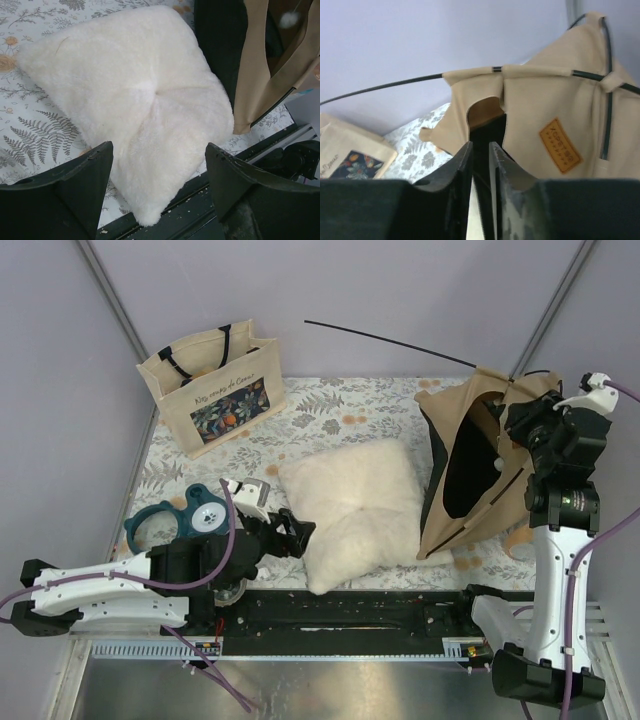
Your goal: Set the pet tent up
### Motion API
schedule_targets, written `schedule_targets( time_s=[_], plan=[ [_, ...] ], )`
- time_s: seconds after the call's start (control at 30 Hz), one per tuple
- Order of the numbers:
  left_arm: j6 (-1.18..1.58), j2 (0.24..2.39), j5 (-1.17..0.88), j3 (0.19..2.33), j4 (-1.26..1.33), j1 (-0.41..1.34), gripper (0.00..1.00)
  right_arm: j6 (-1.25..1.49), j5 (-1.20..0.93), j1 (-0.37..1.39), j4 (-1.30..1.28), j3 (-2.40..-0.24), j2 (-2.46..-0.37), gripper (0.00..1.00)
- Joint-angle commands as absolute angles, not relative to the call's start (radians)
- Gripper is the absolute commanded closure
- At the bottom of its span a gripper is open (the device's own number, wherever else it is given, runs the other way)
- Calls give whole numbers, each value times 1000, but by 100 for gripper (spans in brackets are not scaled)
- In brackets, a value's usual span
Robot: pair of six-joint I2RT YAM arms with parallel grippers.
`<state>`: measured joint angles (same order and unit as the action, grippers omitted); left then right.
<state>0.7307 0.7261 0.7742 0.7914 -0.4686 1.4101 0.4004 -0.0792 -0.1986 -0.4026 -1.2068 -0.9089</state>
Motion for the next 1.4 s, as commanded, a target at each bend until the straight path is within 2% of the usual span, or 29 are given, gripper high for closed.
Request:
schedule_targets(
  time_s=[0.0, 0.03, 0.1, 0.2, 0.47, 0.57, 0.73, 0.83, 0.9, 0.97, 1.37],
  plan=[
    [713, 718, 822, 834, -485, 1407, 23, 439, 188, -198, -588, -1334, -923, 53],
    [715, 718, 822, 834, -485, 1408, 22, 452, 298, -198, -656, -1356, -939, 40],
    [719, 722, 818, 833, -486, 1407, 22, 462, 417, -198, -756, -1387, -959, 23],
    [733, 724, 810, 831, -498, 1407, 22, 471, 526, -198, -782, -1338, -939, 9],
    [776, 713, 790, 896, -603, 1408, 22, 476, 517, -198, -718, -1194, -923, 8],
    [784, 715, 798, 934, -646, 1407, 22, 462, 482, -199, -654, -1151, -928, 15],
    [799, 704, 816, 951, -660, 1407, 22, 428, 410, -199, -580, -1137, -972, 37],
    [810, 696, 822, 945, -660, 1407, 22, 431, 390, -199, -568, -1132, -992, 61],
    [813, 687, 822, 940, -661, 1407, 21, 434, 373, -199, -561, -1132, -991, 84],
    [816, 681, 822, 940, -672, 1407, 21, 430, 322, -199, -537, -1138, -976, 100],
    [825, 592, 850, 919, -701, 1407, 22, 411, -136, -199, -331, -1279, -945, 100]
  ],
)
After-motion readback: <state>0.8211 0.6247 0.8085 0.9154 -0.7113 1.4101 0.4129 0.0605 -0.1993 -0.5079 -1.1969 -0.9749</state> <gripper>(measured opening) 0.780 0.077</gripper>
